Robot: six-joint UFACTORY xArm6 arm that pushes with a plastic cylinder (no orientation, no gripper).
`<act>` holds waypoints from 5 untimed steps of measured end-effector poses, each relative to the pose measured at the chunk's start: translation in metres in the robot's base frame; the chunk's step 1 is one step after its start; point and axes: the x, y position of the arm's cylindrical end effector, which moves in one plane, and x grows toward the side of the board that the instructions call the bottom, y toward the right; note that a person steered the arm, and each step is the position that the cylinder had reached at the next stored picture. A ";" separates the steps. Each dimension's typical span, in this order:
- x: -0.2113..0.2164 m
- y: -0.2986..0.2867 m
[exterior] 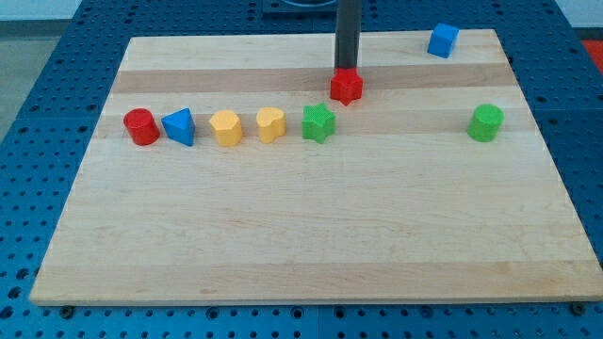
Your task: Slide the red star towards the green star
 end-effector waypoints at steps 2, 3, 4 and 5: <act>0.005 0.001; 0.018 0.008; 0.027 0.016; 0.030 0.026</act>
